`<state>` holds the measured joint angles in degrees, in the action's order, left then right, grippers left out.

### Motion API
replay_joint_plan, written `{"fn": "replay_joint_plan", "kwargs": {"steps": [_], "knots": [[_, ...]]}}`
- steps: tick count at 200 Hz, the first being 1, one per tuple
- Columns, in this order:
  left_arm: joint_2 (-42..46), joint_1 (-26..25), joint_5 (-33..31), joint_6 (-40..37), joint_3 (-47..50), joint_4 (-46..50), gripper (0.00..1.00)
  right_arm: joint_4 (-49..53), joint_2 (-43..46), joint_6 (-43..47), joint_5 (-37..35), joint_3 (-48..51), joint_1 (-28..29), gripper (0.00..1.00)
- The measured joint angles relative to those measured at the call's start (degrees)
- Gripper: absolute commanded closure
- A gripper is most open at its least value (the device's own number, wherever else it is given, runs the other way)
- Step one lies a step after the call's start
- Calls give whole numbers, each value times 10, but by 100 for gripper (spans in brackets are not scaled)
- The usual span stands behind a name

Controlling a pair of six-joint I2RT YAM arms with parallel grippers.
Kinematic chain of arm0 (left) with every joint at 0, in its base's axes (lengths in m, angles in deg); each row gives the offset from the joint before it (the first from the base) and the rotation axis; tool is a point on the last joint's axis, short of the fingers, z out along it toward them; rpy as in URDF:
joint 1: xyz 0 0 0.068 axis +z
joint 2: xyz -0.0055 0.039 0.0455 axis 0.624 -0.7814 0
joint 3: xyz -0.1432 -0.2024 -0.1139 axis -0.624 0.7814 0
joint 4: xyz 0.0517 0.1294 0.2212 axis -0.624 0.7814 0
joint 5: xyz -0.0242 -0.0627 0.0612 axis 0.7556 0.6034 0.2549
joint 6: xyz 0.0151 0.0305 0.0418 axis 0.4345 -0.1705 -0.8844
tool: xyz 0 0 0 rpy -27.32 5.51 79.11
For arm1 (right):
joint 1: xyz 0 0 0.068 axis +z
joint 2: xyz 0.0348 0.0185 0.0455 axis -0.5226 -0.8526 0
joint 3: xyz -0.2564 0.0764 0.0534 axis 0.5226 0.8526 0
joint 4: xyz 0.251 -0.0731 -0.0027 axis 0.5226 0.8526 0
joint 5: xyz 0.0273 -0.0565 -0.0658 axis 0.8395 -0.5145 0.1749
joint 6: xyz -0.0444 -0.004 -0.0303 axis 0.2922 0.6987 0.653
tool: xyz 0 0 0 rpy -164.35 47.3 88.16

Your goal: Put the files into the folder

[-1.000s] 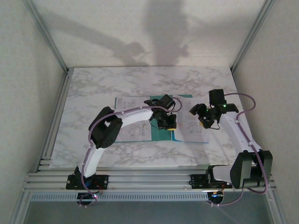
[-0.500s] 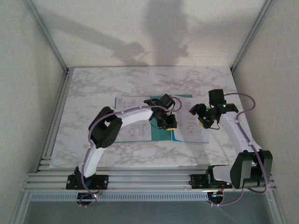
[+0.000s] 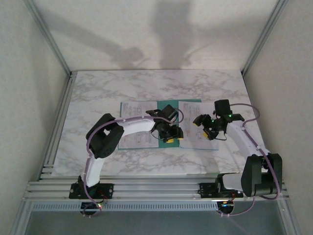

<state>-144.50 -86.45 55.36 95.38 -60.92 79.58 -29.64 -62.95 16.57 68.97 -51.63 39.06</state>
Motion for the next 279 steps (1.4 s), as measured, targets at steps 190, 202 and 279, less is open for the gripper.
{"fn": "replay_joint_plan", "kwargs": {"steps": [190, 202, 279], "knots": [[-9, -28, -22, 39, 0, -22, 53, -23, -22, -2, 7, 5, 0, 30], [-9, -28, -22, 39, 2, -23, 54, -23, -22, -2, 7, 5, 0, 30], [-18, -38, -14, 52, -2, -41, 76, -23, -22, -2, 6, 5, 0, 31]]}}
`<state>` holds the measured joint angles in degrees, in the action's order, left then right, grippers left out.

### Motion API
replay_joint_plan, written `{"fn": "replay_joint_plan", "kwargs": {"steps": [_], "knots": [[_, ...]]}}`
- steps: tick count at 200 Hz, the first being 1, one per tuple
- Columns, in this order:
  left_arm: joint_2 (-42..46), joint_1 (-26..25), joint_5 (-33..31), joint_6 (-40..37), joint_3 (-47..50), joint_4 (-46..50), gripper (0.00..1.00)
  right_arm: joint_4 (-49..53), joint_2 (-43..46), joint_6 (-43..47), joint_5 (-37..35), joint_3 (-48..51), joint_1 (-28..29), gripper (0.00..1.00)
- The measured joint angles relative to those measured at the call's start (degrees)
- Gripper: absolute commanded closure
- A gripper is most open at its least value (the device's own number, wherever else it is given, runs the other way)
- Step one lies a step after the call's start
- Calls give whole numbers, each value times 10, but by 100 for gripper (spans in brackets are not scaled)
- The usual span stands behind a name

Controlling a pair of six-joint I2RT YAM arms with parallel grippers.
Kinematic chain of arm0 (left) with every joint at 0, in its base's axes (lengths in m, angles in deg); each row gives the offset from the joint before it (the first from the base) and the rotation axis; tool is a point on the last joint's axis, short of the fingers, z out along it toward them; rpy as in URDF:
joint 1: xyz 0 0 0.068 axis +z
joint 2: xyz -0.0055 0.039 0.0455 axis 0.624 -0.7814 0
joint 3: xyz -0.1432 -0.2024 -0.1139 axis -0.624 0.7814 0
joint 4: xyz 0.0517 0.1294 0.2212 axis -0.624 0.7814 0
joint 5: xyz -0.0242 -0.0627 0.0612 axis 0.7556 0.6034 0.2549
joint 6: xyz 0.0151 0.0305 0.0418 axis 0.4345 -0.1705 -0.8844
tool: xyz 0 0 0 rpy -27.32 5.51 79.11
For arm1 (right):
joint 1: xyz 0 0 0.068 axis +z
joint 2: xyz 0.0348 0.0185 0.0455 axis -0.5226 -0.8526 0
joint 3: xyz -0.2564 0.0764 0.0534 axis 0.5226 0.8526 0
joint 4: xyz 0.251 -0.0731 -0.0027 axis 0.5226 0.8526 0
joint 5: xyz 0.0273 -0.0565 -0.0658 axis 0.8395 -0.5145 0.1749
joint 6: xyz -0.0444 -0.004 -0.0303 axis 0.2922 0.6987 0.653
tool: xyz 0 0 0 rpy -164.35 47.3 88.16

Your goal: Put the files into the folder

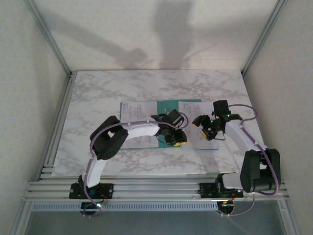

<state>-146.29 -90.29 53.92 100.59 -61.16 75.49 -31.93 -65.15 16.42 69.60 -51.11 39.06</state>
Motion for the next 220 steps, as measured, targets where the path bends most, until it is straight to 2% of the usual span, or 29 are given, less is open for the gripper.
{"fn": "replay_joint_plan", "kwargs": {"steps": [18, 35, 65, 120, 220], "knots": [[-3, 0, 0, 2, 0, 0, 85, 0, 0, 0, 0, 0, 0, 31], [-3, 0, -1, -1, 0, -1, 100, -1, 0, -2, 1, 0, 0, 31], [0, 1, -3, 2, 5, -7, 100, -14, 1, -4, 14, 0, 0, 32], [60, 39, 15, 20, 111, -70, 100, -17, 12, 1, 17, -14, 9, 32], [76, 90, 71, 16, 143, -98, 100, -17, 11, 3, 16, -42, 24, 32]]}}
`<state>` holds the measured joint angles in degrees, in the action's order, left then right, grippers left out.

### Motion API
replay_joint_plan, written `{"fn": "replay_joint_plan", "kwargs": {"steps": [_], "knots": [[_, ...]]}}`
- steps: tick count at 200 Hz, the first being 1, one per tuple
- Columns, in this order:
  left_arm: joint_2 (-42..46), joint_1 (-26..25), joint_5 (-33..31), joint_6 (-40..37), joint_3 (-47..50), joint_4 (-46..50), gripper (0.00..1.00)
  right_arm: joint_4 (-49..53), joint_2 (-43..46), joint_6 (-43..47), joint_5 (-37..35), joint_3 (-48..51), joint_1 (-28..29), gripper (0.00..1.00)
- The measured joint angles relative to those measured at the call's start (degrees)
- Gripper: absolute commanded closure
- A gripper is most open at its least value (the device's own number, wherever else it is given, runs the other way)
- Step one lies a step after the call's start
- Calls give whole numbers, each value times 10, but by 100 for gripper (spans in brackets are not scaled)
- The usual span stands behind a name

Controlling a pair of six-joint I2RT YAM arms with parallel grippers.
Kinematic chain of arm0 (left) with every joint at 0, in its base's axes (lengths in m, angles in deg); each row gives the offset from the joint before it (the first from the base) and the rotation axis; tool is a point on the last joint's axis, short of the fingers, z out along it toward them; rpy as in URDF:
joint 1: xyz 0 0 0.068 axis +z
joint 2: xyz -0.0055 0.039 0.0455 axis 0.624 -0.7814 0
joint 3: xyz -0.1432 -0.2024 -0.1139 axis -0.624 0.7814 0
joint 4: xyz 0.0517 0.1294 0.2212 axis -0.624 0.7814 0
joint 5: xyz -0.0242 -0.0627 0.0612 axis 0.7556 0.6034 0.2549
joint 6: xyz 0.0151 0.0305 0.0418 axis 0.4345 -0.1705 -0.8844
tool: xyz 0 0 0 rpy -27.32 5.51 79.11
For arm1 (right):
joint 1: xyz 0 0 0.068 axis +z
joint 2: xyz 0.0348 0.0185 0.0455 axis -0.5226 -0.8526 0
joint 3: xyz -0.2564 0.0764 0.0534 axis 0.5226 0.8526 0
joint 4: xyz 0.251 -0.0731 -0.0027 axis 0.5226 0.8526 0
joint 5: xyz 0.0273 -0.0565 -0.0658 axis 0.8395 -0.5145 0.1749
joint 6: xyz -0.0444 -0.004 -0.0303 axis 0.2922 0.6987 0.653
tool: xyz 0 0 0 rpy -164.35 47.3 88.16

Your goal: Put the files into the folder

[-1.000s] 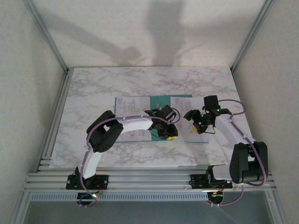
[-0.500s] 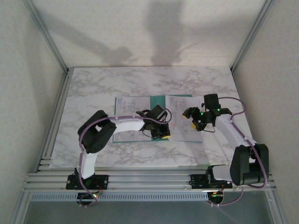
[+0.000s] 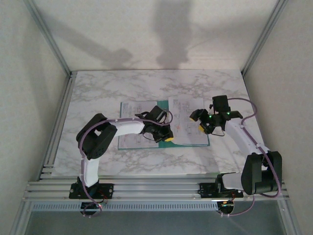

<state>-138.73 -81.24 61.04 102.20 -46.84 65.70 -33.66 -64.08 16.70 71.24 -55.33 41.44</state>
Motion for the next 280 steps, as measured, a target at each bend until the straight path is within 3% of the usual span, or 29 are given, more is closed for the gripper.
{"fn": "replay_joint_plan", "kwargs": {"steps": [189, 280], "knots": [[1, 5, 18, 41, 42, -47, 100, -14, -32, 0, 0, -11, 12, 28], [14, 3, 3, 78, 60, -75, 100, -73, -27, 0, 50, -6, 33, 27]]}}
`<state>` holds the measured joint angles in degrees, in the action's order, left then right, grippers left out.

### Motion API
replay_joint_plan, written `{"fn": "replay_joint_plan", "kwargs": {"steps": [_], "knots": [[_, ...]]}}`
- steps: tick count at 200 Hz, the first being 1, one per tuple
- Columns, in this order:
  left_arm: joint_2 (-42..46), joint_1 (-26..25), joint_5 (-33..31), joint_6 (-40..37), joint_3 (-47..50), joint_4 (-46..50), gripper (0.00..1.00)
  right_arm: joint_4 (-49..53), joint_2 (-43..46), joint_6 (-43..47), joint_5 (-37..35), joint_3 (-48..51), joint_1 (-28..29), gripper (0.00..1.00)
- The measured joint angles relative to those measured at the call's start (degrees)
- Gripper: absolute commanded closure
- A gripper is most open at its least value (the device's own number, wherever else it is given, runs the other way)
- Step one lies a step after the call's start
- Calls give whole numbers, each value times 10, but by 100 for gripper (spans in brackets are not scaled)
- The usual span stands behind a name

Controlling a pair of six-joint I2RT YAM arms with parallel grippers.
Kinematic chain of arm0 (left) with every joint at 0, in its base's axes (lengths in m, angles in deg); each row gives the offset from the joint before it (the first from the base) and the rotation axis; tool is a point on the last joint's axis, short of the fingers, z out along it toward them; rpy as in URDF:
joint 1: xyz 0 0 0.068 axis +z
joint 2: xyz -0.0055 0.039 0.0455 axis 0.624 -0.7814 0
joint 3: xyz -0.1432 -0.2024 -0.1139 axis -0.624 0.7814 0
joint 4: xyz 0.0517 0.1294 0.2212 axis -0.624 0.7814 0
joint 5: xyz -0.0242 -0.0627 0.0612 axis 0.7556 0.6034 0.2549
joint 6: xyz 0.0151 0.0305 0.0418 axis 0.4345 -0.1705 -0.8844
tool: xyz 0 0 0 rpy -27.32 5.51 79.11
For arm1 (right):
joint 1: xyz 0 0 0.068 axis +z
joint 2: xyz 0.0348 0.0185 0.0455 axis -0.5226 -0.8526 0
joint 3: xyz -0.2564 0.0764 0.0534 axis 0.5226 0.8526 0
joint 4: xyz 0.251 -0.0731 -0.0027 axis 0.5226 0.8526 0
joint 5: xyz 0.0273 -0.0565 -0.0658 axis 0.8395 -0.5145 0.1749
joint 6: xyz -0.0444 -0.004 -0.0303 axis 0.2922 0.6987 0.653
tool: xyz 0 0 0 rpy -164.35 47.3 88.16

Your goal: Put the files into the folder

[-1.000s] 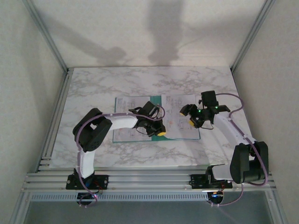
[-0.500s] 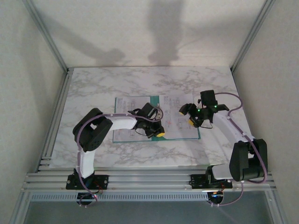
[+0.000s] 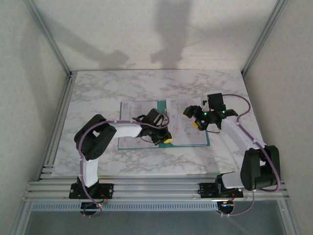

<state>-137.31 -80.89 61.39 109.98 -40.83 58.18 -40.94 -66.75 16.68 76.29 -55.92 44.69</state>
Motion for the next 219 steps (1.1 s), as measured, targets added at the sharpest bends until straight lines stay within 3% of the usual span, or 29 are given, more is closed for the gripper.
{"fn": "replay_joint_plan", "kwargs": {"steps": [63, 145, 187, 207, 219], "knots": [[1, -4, -11, 14, 10, -12, 100, -1, 7, 0, 8, 12, 2, 27], [36, -9, -31, 29, 11, 0, 45, -2, 2, 0, -4, 21, 2, 29], [71, -3, -67, 14, 2, 71, 43, -16, -24, -16, -24, 30, 3, 35], [85, 20, -88, 3, -23, 110, 47, -29, -36, -37, -27, 41, 8, 43], [88, 44, -98, -6, -41, 121, 55, -35, -42, -52, -27, 45, 13, 49]]}}
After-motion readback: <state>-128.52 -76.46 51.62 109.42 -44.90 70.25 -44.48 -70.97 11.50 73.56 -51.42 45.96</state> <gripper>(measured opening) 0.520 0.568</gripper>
